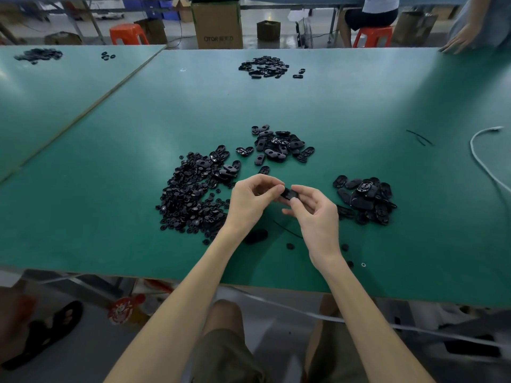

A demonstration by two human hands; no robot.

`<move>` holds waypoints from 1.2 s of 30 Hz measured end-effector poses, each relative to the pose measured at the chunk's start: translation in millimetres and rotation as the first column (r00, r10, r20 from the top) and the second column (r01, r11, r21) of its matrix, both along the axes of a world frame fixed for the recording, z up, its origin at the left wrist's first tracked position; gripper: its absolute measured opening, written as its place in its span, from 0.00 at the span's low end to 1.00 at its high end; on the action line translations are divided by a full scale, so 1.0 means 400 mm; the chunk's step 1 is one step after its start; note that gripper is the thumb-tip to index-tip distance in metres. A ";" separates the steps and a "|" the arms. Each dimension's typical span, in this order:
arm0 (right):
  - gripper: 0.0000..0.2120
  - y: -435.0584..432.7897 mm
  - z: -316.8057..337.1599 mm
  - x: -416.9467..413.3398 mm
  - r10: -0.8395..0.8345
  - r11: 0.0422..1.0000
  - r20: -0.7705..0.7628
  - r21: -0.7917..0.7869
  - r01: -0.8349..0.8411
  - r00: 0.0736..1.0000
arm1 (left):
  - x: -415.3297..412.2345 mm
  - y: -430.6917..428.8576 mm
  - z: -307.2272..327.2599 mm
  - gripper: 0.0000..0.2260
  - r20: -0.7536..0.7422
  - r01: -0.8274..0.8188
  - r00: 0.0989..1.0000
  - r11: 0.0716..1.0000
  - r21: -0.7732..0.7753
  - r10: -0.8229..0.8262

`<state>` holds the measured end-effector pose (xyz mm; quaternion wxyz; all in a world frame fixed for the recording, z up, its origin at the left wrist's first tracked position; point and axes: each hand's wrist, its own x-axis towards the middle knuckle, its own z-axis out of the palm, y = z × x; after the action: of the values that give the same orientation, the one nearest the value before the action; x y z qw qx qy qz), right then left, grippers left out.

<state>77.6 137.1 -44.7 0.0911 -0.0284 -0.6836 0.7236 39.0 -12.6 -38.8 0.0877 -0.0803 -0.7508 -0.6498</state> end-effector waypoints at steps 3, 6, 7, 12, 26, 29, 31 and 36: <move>0.11 -0.001 -0.001 0.000 0.022 0.999 -0.013 -0.028 -0.023 1.000 | 0.002 0.004 0.000 0.02 -0.039 -0.036 0.999 0.995 -0.097 0.033; 0.11 -0.001 -0.004 -0.001 0.037 0.999 -0.020 -0.036 -0.037 0.999 | 0.007 0.012 -0.002 0.02 -0.107 -0.090 0.992 0.977 -0.194 0.070; 0.11 0.000 -0.005 -0.002 0.035 0.999 -0.019 -0.041 -0.035 0.999 | 0.009 0.014 -0.002 0.02 -0.120 -0.095 0.990 0.972 -0.216 0.070; 0.09 0.005 -0.012 -0.005 0.042 0.996 -0.015 -0.083 -0.043 0.999 | 0.009 0.007 0.003 0.03 -0.064 -0.052 0.997 0.983 -0.174 0.041; 0.11 0.010 -0.022 -0.011 0.057 0.998 -0.024 -0.033 -0.058 0.998 | 0.012 0.003 0.015 0.14 0.020 -0.015 1.000 0.990 -0.138 0.018; 0.12 0.011 -0.021 -0.010 0.060 0.998 -0.044 -0.002 -0.061 0.997 | 0.011 0.002 0.013 0.11 0.027 0.026 0.999 0.987 -0.158 -0.022; 0.12 0.014 -0.020 -0.009 0.060 0.998 -0.057 0.016 -0.059 0.997 | 0.012 0.005 0.011 0.08 0.035 0.047 0.998 0.988 -0.147 -0.043; 0.13 0.013 -0.015 -0.005 0.045 0.998 -0.078 0.044 -0.041 0.996 | 0.010 -0.001 0.006 0.08 0.071 0.072 0.995 0.997 -0.038 -0.069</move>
<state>75.6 142.1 -50.7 0.1031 0.0169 -0.6949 0.7115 43.0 -12.8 -36.4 0.0367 -0.0857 -0.7630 -0.6396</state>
